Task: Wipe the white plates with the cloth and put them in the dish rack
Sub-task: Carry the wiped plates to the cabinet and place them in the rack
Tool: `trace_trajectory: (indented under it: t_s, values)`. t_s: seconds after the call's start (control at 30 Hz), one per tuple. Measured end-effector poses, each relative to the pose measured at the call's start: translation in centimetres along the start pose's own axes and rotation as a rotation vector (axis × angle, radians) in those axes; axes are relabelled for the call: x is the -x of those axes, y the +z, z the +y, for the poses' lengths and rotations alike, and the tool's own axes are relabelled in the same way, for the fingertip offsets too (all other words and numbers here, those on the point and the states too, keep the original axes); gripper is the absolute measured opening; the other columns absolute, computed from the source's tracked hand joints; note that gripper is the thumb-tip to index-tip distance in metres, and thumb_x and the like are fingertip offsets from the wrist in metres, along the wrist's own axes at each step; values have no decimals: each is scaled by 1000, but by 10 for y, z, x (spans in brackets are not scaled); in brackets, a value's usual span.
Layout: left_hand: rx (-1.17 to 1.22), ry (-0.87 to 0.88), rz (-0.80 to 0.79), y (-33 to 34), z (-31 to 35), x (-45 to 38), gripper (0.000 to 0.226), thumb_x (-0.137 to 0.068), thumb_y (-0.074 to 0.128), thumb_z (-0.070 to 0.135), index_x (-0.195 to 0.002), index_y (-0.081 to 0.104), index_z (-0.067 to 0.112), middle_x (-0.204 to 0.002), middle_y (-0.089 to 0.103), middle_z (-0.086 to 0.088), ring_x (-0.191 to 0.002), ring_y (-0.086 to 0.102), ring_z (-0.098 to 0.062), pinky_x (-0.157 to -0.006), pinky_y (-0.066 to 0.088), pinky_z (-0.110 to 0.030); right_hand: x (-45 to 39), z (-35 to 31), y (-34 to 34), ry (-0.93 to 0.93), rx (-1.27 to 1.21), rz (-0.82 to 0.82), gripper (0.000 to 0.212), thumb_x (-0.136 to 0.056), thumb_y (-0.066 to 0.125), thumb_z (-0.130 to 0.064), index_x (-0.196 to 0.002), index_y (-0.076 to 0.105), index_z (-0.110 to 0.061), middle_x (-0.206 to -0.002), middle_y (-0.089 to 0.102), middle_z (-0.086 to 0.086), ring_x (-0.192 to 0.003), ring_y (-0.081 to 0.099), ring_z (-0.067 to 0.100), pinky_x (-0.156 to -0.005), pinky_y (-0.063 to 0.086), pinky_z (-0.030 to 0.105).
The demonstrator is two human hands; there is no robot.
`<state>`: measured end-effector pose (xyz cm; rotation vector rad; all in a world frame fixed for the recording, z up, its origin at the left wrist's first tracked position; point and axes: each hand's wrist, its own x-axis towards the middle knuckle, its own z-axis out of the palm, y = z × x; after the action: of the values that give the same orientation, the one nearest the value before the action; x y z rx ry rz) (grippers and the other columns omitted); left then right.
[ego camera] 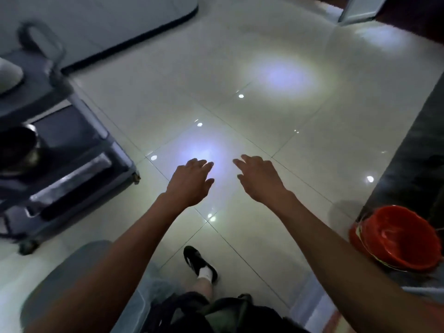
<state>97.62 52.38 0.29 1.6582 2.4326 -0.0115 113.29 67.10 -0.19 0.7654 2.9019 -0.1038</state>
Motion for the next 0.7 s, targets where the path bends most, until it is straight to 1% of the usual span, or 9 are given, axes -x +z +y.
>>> trace_trajectory:
  t_s: [0.13,0.27,0.37,0.5,0.7]
  values:
    - [28,-138,11,2,-69,-14,51,-102,46,41,-147,40,18,-143,51,-2,-132,45,-26,-97,47,-46,-76,-40,-10,-138,41,-23,48,-103,45,-33,-149,33,-24,-156,35,3,-134,43,31,-100,40,44]
    - [75,-231,23,-4,-130,-36,51,-103,45,42,-148,39,19,-146,50,-2,-133,45,-26,-101,45,-46,-141,-75,-20,-234,44,-42,47,-102,47,-34,-147,36,-23,-151,41,3,-126,49,31,-95,45,44]
    - [86,-272,38,-11,-168,-55,54,-103,44,43,-151,36,20,-151,46,-2,-137,42,-26,-106,43,-47,-184,-94,-27,-269,13,-41,47,-103,46,-33,-148,36,-23,-152,40,3,-128,46,31,-97,44,43]
    - [114,-324,28,-23,-212,-72,53,-103,45,42,-150,37,20,-147,50,-1,-134,45,-26,-104,44,-47,-235,-117,-39,-298,-41,-51,49,-103,45,-31,-151,33,-23,-159,32,3,-137,40,30,-103,40,43]
    - [159,-453,54,-34,-280,-96,52,-103,46,41,-150,39,22,-148,50,0,-134,46,-25,-105,44,-46,-326,-152,-53,-412,-84,-53,49,-103,46,-29,-150,33,-23,-157,34,2,-134,42,30,-100,41,43]
